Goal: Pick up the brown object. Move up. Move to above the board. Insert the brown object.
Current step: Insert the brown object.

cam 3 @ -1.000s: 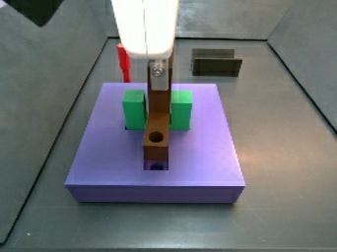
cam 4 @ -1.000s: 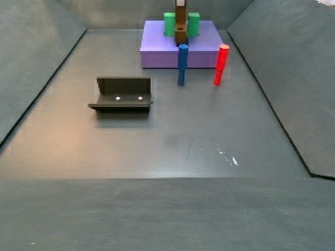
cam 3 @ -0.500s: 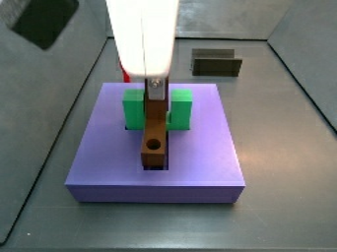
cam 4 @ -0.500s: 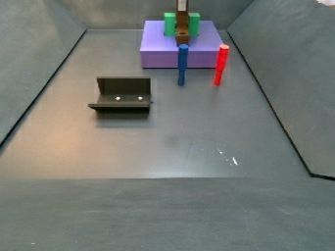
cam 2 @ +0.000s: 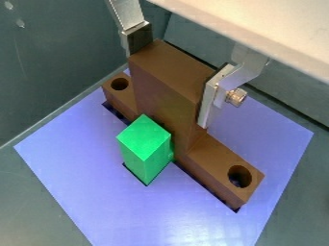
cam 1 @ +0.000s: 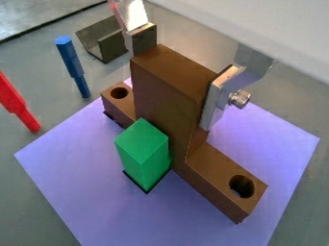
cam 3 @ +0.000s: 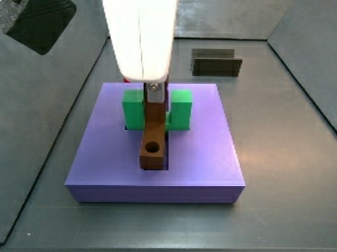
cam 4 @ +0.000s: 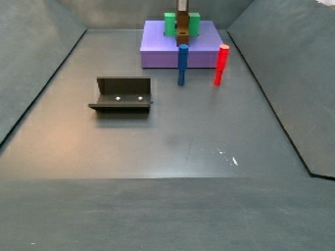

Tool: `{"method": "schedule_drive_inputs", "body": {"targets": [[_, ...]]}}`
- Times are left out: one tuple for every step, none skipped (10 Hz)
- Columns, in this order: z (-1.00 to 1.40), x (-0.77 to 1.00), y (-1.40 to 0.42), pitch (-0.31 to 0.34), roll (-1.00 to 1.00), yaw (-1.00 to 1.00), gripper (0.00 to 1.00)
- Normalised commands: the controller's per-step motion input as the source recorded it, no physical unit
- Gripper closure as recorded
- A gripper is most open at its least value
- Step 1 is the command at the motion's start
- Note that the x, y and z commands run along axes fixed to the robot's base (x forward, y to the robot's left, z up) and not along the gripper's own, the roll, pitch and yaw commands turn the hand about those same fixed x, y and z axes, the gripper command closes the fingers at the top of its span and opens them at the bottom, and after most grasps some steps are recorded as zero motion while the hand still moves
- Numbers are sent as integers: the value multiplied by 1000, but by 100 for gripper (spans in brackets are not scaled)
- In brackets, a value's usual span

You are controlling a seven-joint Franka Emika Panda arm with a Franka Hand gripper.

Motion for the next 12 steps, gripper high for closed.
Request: {"method": "schedule_drive_inputs", "body": {"targets": [[-386,34,0,-43,-63,-60,100],[-454,157,34,-61,-16,-31,100],[-351,217,26,-83,0,0,100],[-240,291,0,-96,40,111,100],[-229,340,0,-36,43,97,100],[-314,220,0,-29,0,0,100],[-469,171,0,-93,0,0,100],[-654,71,40,-161,-34,0,100],[-731,0,71,-253,-47,0,100],[-603,-131,20,-286,0,0,100],[-146,-9,0,-56,0,0,100],[0,0,0,0,-26,0,100]]}}
